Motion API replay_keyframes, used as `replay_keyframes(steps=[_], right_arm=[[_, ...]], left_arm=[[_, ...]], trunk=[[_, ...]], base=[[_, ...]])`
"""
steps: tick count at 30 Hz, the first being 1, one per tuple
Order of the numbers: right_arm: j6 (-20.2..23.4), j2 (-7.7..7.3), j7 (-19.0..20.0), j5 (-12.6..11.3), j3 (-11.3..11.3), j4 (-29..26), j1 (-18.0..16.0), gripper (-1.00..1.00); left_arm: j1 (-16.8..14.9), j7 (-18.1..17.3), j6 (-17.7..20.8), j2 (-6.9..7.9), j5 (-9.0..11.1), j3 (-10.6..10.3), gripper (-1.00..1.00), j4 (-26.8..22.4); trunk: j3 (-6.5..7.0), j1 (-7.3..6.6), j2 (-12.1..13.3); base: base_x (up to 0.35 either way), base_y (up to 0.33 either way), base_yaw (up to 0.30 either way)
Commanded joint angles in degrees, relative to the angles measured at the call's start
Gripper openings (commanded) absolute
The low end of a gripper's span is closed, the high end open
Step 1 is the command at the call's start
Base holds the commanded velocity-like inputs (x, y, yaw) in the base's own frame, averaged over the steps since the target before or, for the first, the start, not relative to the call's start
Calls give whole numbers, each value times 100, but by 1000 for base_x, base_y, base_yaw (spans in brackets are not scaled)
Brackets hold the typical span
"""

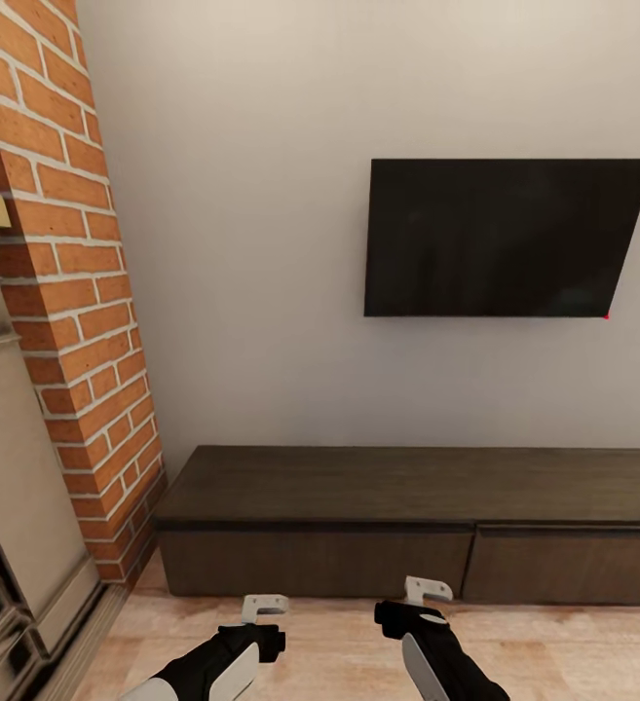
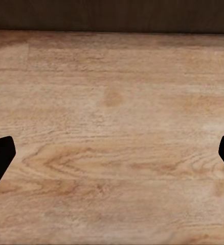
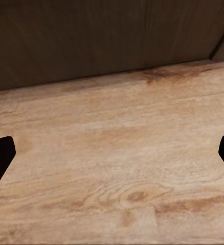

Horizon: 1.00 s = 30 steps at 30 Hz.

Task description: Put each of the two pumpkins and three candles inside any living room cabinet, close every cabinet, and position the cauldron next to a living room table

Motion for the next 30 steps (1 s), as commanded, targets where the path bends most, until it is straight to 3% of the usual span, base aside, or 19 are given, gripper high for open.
replay_keyframes(steps=[1, 7, 30], right_arm=[[82, -3, -51, -57, 20, -14, -4, 100], [363, -7, -47, -60, 33, -106, -5, 100], [392, -51, -37, -54, 39, -114, -5, 100]], left_arm=[[-6, 45, 16, 4, 42, -45, 100, -11], [-5, 44, 17, 4, 38, -47, 100, -7], [-3, 64, 16, 4, -17, -56, 100, -6]], trunk=[[12, -23, 38], [120, -155, 279], [533, -660, 1201]], base=[[0, 0, 0], [0, 0, 0], [0, 0, 0]])
